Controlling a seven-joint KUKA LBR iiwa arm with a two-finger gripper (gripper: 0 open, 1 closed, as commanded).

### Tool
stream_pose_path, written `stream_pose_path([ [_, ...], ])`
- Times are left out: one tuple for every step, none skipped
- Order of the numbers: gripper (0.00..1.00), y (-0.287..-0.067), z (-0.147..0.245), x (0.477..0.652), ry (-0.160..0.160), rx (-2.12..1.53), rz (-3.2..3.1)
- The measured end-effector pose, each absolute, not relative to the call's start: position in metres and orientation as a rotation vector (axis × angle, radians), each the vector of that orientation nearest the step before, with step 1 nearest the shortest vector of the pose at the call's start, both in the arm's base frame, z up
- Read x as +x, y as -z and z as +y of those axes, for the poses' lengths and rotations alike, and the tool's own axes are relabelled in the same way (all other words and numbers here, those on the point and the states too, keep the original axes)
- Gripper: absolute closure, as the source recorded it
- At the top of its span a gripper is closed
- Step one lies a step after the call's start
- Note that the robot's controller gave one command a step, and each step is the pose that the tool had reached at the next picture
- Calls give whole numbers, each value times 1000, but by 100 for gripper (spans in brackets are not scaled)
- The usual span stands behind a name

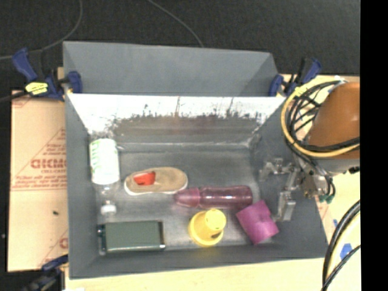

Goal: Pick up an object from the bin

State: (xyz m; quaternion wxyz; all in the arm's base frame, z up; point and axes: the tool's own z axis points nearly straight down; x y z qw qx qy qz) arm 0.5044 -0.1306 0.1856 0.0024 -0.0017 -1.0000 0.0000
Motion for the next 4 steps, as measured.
stream_pose_path([
  [0, -190, -130, 506, -3, 1, -3145],
  [0, -88, -90, 505, -3, -87, -3153],
  [100, -72, -84, 503, -3, -94, -3147],
  [100, -72, -84, 503, -3, -92, -3147],
])
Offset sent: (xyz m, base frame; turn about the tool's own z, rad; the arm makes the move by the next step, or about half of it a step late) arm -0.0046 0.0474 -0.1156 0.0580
